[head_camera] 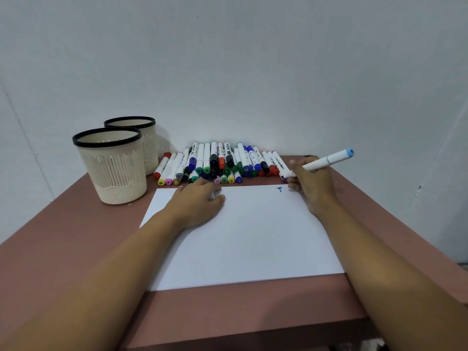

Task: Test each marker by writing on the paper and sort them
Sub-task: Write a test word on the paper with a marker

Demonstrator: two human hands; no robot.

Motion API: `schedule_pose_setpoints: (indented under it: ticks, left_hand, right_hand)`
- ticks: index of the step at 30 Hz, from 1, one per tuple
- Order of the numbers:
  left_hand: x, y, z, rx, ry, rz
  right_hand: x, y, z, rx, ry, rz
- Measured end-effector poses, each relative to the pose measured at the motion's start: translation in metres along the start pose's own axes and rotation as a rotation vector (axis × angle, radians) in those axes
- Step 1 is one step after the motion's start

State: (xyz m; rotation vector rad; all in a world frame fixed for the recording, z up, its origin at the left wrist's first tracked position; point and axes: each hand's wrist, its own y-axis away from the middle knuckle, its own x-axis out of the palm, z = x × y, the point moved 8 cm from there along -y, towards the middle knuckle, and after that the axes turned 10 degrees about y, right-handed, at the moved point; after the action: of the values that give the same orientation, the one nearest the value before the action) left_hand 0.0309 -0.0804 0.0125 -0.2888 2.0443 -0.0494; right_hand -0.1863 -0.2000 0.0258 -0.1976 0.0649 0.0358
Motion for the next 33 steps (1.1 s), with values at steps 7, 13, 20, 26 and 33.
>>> schedule_pose_setpoints:
  ticks: [7, 13, 20, 26, 33]
  left_hand:
    - [0.000, -0.001, 0.001, 0.002, 0.000, -0.002]
    - [0.000, -0.001, 0.001, 0.002, 0.001, -0.004]
    - [0.000, -0.001, 0.000, 0.000, -0.004, -0.002]
    - [0.000, 0.000, 0.000, 0.004, -0.012, -0.002]
    - [0.000, 0.000, 0.000, 0.001, -0.011, -0.001]
  right_hand:
    - [-0.001, 0.003, -0.001, 0.052, 0.116, -0.010]
    - [0.000, 0.003, -0.002, 0.037, 0.218, -0.013]
    - [0.001, 0.006, 0.002, 0.002, 0.334, -0.014]
    - [0.001, 0.007, 0.002, 0.011, 0.313, -0.010]
    - [-0.009, 0.013, 0.009, 0.009, 0.311, -0.111]
